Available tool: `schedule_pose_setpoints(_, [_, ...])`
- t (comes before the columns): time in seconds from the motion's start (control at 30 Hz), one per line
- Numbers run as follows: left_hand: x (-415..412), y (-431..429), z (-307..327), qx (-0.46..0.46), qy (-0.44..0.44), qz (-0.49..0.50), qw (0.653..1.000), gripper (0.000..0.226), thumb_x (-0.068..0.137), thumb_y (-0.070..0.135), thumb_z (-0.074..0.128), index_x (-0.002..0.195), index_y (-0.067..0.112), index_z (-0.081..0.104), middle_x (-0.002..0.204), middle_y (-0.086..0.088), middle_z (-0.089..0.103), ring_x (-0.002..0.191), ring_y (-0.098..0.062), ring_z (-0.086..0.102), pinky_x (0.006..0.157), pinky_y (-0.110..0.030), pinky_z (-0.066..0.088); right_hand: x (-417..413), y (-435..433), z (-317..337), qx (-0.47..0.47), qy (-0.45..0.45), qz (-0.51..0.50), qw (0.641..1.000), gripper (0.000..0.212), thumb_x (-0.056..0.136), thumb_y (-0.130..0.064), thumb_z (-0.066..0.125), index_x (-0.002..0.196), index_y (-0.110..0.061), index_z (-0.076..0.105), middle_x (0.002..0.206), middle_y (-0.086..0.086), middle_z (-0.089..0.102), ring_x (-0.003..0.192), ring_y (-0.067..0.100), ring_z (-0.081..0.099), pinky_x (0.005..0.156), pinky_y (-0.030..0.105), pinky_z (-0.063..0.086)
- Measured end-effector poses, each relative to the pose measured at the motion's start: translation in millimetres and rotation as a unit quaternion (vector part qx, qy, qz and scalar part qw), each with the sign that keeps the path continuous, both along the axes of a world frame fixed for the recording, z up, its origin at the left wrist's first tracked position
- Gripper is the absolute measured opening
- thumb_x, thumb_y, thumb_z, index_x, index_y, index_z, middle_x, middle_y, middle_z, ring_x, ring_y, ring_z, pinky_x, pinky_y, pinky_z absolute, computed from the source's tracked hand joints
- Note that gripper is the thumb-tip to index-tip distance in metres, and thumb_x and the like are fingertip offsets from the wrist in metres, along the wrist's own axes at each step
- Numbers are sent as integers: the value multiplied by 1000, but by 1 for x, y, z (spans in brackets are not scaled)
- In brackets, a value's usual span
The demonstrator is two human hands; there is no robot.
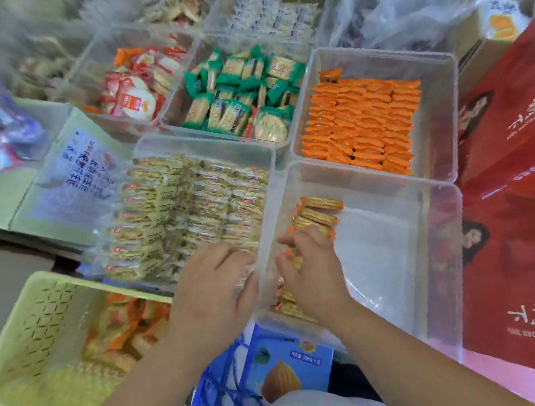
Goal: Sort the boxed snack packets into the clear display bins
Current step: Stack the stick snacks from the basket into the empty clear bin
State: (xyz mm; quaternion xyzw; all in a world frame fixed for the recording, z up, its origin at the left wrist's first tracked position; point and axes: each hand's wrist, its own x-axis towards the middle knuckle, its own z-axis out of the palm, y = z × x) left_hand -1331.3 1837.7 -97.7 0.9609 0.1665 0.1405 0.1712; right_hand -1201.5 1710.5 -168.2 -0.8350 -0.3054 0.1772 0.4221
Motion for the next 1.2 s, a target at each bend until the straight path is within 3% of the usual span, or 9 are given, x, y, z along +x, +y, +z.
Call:
schedule_pose_setpoints(0.17, [-120, 21, -6, -26, -1, 239, 971, 23, 88, 37, 59, 89, 16, 67, 86, 6, 62, 85, -20, 53, 77, -33, 41, -55, 39, 41, -2, -48, 231, 972, 31, 95, -41, 54, 113, -21, 70, 101, -6, 58, 97, 12, 53, 84, 26, 45])
schedule_pose_setpoints(0.23, [-161, 31, -17, -53, 37, 333, 941, 23, 86, 31, 71, 103, 17, 68, 95, 3, 65, 92, -26, 59, 82, -40, 48, -75, 55, 50, 2, -77, 317, 945, 31, 96, -38, 56, 112, -17, 71, 102, -1, 62, 100, 16, 55, 85, 24, 44])
schedule_pose_setpoints(0.33, [-202, 51, -31, -131, 171, 383, 898, 55, 80, 25, 83, 130, 19, 62, 113, -9, 62, 106, -35, 60, 90, -44, 46, -100, 77, 51, -9, -146, 434, 889, 23, 94, -31, 64, 108, -14, 70, 101, 3, 62, 98, 21, 55, 85, 30, 46])
schedule_pose_setpoints(0.43, [-212, 70, -38, -151, 299, 348, 876, 81, 77, 46, 79, 149, 31, 45, 139, -7, 49, 129, -30, 51, 104, -38, 42, -117, 92, 44, -46, -204, 522, 827, 25, 94, -36, 61, 108, -15, 68, 101, 2, 60, 99, 22, 54, 89, 37, 47])
schedule_pose_setpoints(0.57, [-197, 97, -50, -169, 378, 318, 853, 95, 70, 64, 76, 152, 41, 32, 146, -4, 37, 134, -32, 47, 103, -45, 47, -132, 97, 30, -178, -278, 573, 751, 38, 99, -50, 42, 119, -24, 63, 115, -1, 58, 113, 24, 49, 100, 42, 41])
schedule_pose_setpoints(0.67, [-188, 117, -65, -185, 424, 302, 833, 97, 68, 61, 83, 149, 34, 38, 145, -11, 37, 131, -39, 48, 105, -48, 48, -138, 97, 27, -207, -284, 556, 753, 42, 98, -52, 40, 121, -25, 63, 117, -2, 60, 116, 25, 50, 102, 43, 40])
schedule_pose_setpoints(0.83, [-182, 132, -87, -249, 487, 269, 793, 134, 55, 49, 97, 159, 18, 19, 155, -14, 35, 134, -38, 50, 105, -46, 50, -142, 104, 28, -238, -259, 540, 764, 55, 94, -57, 47, 138, -24, 53, 127, -4, 59, 120, 21, 51, 103, 38, 41])
schedule_pose_setpoints(1.1, [-185, 132, -95, -188, 536, 174, 804, 98, 68, 57, 87, 149, 22, 44, 141, -6, 59, 123, -30, 60, 96, -38, 54, -167, 152, 17, -407, -153, 537, 723, 105, 71, -68, 76, 151, -18, 30, 144, 9, 44, 122, 32, 54, 98, 49, 52])
schedule_pose_setpoints(1.2, [-181, 128, -92, -178, 587, 147, 776, 82, 69, 59, 86, 136, 17, 61, 123, -2, 68, 105, -26, 67, 83, -35, 57, -179, 165, 3, -460, -93, 544, 696, 124, 71, -62, 80, 160, -20, 5, 165, 13, 11, 142, 41, 36, 113, 54, 39])
